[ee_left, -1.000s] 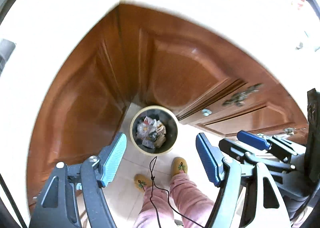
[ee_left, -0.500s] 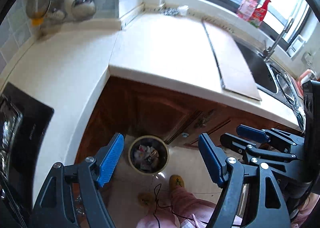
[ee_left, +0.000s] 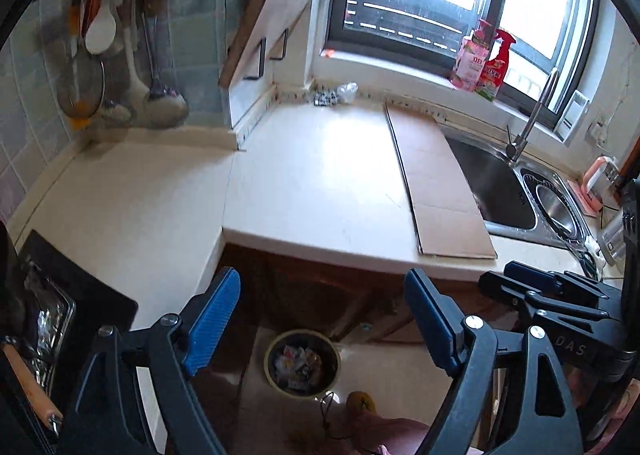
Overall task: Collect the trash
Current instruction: 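Raise both open tools up from the bin back over the counter, then move both open tools toward the patterned wrapper and clear bag in the corner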
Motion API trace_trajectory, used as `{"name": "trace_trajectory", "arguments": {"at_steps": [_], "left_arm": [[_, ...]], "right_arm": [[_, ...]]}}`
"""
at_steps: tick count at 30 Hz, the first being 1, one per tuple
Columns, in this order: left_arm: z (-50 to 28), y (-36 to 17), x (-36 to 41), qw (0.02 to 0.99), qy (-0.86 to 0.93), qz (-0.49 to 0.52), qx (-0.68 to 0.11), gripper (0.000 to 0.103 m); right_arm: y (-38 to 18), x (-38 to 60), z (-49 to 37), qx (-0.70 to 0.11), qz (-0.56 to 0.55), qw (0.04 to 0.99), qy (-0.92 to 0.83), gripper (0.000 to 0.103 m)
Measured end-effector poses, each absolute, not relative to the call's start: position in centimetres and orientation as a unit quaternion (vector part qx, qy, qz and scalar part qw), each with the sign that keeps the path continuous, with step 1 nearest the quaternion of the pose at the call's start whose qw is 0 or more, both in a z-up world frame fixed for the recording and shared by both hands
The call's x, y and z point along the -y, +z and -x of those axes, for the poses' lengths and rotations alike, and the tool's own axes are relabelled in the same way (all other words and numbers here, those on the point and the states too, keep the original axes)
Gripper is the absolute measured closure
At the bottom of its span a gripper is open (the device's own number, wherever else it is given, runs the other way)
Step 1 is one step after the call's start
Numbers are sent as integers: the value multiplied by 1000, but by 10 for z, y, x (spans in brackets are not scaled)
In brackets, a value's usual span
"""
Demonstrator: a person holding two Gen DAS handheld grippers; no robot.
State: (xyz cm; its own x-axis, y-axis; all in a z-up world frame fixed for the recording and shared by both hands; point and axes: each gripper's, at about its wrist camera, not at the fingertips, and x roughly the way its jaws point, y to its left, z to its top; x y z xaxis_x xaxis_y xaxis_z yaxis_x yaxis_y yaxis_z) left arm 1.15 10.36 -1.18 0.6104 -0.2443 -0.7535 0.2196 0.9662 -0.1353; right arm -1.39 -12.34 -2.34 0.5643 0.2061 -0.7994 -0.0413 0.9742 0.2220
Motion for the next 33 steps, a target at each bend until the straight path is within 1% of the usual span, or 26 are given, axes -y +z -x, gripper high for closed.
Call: {"name": "trace_trajectory", "arguments": {"at_steps": [7,13,14,15,17,21,23,25,27,29,31,33], "left_arm": [[-38,8,-94,906,-118,10,-407,20],[-86,27,-74,909,-106,5,-404,19],[-96,32,-69,911,-102,2,-400,18],[-108,36,-64,913,-95,-1,-397,14],[-131,45,-54,916,-87,-1,-391,10],[-190,59,-31,918,-81,-1,-389,10],[-223,62,-19,917,-80,-2,-392,10],[-254,63,-6,915,-77,-5,-395,10],[-286,62,7,914,-72,-12,-400,10],[-317,58,18,913,-65,-20,-403,10],[-350,51,29,910,-61,-26,-408,10],[-384,39,37,906,-58,-28,-417,10]], "right_arm": [[-7,138,-12,-450,-98,885,72,56],[17,158,-61,-437,-88,891,86,56],[22,163,-73,-435,-89,891,92,56],[28,169,-86,-433,-89,892,96,56],[38,182,-113,-428,-90,893,105,56],[53,206,-167,-421,-92,894,120,55],[59,219,-196,-420,-96,894,125,50],[62,233,-229,-420,-99,893,126,48],[64,244,-261,-421,-101,892,128,47],[63,256,-292,-424,-106,890,130,42],[58,270,-328,-428,-108,888,127,40],[49,282,-359,-437,-109,884,122,40]]}}
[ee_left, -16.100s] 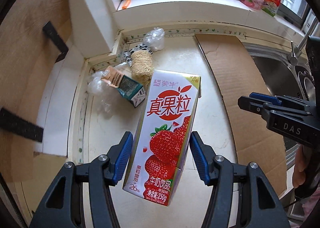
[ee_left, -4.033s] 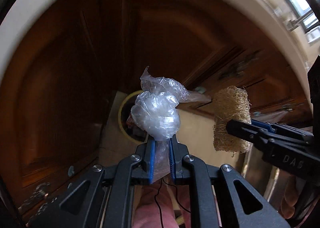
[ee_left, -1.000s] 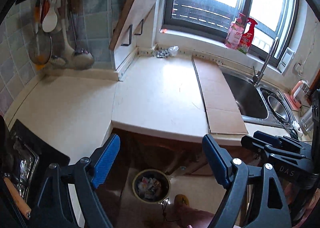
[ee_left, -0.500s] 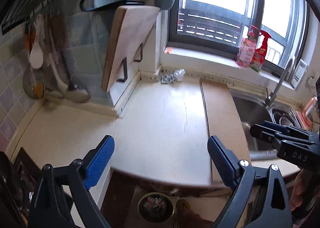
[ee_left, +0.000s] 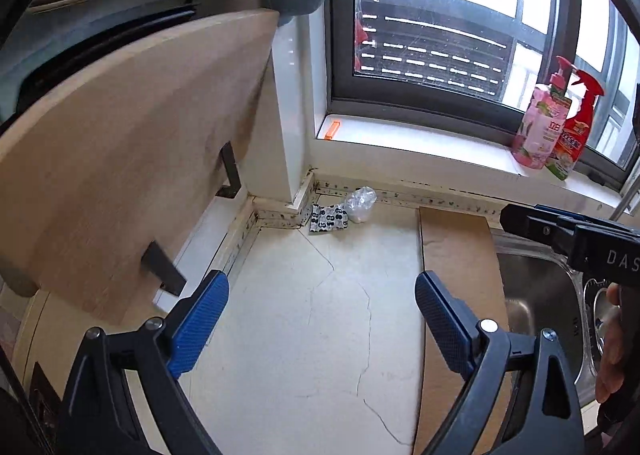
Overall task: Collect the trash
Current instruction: 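Move both open tools toward the patterned wrapper and clear bag in the corner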
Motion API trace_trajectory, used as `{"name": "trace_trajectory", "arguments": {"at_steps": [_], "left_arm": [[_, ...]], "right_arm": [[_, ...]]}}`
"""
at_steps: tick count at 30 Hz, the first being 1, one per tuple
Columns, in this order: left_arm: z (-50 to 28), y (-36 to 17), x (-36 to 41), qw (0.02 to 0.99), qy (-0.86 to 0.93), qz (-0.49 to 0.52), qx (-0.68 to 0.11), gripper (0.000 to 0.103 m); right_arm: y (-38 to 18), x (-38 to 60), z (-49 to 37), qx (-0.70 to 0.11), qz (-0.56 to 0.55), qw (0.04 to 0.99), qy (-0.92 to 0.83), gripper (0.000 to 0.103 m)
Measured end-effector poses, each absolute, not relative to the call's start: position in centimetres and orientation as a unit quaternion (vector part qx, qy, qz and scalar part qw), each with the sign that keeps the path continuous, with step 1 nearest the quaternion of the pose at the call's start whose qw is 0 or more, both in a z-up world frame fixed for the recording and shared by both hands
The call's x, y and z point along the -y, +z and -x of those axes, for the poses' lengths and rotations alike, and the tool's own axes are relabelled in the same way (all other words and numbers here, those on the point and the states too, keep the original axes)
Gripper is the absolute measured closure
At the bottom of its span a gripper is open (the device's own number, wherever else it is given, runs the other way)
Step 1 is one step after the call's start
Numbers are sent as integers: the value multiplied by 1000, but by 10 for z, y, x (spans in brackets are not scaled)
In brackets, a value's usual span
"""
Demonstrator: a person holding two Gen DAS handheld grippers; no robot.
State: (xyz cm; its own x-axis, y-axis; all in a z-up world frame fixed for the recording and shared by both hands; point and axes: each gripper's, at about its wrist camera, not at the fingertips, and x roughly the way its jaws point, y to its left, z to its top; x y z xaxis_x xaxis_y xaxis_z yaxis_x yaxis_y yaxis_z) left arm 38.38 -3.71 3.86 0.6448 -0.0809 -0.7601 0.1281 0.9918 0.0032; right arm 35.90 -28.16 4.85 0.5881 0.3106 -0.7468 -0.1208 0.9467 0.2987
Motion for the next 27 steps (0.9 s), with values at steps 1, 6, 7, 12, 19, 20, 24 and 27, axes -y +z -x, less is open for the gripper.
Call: {"name": "trace_trajectory", "arguments": {"at_steps": [1,6,7,12,19,20,24,27], "left_arm": [[-400,32,40,905,-56,-29,-422,10],[-482,-18,46,891,-43,-29,-452,10],[-495,-29,44,888,-41,-23,-458,10],[-549,-84,35,871,-42,16,-490,16],[-590,-148,29,851,-40,50,-522,37],[-593,-154,29,850,-39,53,-523,37],[-597,-167,29,849,-41,64,-522,37],[-600,-171,26,850,-43,74,-520,37]], "right_arm": [[42,286,-375,-442,-110,882,122,40],[-2,298,-444,-472,-107,869,107,39],[-12,297,-456,-478,-106,865,106,39],[-69,292,-509,-511,-127,844,103,40],[-127,285,-558,-521,-175,828,108,39],[-134,283,-565,-523,-182,826,108,39],[-162,276,-587,-530,-212,814,102,39],[-175,272,-594,-528,-239,807,114,40]]}}
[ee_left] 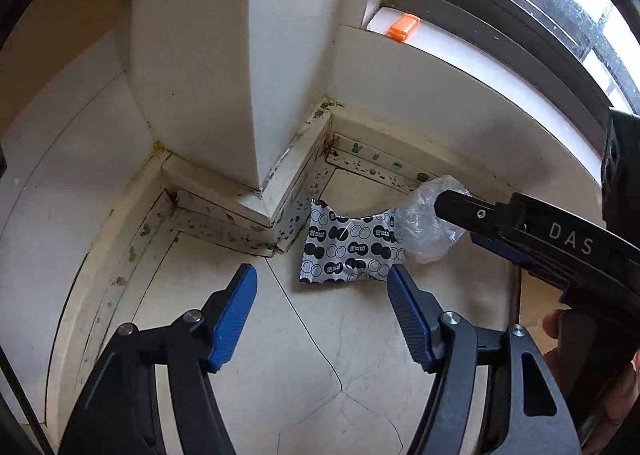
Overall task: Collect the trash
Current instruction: 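Move both open tools toward the patterned wrapper and clear bag in the corner, then close the left tool on the patterned wrapper while the right tool grasps the clear bag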
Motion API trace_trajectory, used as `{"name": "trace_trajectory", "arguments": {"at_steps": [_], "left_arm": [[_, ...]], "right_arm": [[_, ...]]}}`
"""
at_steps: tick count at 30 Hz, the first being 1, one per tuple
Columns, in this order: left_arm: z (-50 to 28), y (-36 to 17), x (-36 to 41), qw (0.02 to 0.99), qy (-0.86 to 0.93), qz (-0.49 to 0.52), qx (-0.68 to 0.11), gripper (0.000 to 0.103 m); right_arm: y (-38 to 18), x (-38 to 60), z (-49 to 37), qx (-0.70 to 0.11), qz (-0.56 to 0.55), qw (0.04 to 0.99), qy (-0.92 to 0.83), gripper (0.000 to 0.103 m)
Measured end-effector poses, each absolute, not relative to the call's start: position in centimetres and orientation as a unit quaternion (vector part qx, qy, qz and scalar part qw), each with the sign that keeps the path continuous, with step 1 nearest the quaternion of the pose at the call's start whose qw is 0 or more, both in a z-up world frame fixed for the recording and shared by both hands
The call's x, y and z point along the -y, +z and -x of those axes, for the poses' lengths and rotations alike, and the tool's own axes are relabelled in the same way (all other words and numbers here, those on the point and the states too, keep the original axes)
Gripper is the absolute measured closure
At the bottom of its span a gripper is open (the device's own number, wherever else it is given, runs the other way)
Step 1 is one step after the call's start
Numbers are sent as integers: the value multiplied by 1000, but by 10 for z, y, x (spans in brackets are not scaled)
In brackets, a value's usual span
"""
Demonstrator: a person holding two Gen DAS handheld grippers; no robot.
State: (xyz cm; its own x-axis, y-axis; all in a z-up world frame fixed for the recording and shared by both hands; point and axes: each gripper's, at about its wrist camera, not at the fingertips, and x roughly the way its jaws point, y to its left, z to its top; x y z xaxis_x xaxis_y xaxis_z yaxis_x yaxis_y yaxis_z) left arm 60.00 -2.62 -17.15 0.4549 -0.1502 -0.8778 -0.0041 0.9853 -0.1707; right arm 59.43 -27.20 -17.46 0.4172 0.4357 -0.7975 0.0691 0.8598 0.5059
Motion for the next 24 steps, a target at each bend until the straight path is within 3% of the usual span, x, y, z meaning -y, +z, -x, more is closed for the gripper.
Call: {"name": "trace_trajectory", "arguments": {"at_steps": [3,5,10,24], "left_arm": [[-600,-172,25,849,-44,86,-520,37],[-602,-175,25,849,-46,93,-519,37],[-608,-179,31,850,-45,92,-517,37],[-642,-201,60,841,-12,80,-535,37]], "right_arm": [[-183,267,-597,-533,-250,798,128,40],[-184,263,-596,-534,-247,796,145,57],[-177,266,-588,-538,-244,792,151,72],[-154,317,-530,-524,-243,805,133,76]]}}
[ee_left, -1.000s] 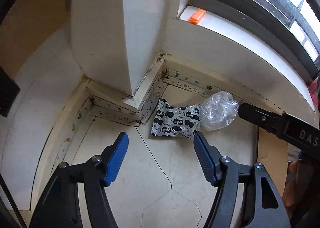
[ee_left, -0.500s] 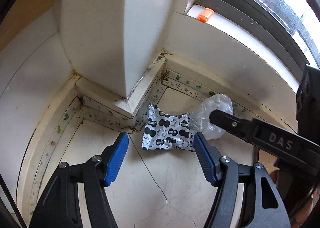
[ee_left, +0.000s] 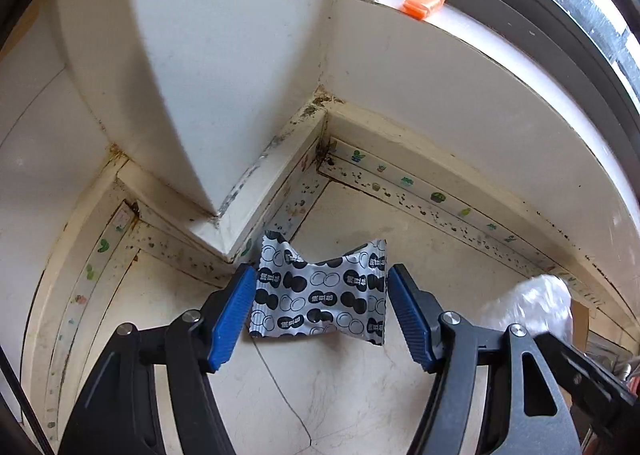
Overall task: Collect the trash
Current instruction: 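Close the left tool on the patterned wrapper while the right tool grasps the clear bag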
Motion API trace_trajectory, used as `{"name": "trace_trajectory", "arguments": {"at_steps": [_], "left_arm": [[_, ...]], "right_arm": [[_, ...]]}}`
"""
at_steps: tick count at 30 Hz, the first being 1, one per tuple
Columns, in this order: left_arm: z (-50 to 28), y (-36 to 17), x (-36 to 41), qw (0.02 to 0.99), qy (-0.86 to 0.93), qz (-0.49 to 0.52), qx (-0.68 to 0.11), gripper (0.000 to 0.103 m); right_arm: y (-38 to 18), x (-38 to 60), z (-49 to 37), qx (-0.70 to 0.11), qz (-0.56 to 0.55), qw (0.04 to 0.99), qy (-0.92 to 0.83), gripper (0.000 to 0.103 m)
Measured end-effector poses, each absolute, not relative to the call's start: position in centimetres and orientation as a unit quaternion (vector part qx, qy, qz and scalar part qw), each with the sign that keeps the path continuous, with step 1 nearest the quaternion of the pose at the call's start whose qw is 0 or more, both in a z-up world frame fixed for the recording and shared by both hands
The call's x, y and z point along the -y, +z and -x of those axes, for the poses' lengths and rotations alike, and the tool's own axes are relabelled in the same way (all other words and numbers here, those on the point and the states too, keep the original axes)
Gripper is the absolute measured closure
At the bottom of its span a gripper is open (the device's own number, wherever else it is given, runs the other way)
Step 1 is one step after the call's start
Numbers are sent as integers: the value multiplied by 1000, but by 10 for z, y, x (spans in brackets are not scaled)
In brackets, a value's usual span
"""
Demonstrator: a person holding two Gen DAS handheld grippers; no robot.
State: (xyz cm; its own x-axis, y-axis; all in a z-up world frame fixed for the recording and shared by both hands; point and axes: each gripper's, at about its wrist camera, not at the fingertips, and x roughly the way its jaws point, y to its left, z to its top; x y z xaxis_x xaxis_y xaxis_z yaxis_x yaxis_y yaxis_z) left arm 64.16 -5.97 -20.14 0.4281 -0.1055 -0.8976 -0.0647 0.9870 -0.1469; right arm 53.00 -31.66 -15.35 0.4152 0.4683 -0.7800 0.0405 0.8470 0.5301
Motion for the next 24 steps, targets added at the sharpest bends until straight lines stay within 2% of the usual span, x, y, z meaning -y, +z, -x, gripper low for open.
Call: {"name": "trace_trajectory", "arguments": {"at_steps": [11,17,19,20,24], "left_arm": [[-644,-210,106,840,10,18,-542,35],[-645,-221,124,837,1,33,-547,35],[-644,-220,124,838,-9,40,-544,49],[-644,-221,124,836,-14,43,-546,61],[-642,-222,128,837,-20,44,-545,67]], "right_arm": [[-156,318,-518,-535,-239,799,136,76],[-158,318,-521,-532,-243,800,135,76],[-161,317,-522,-532,-242,800,134,76],[-162,318,-521,-533,-241,800,135,76],[-163,320,-517,-535,-242,799,133,76]]}}
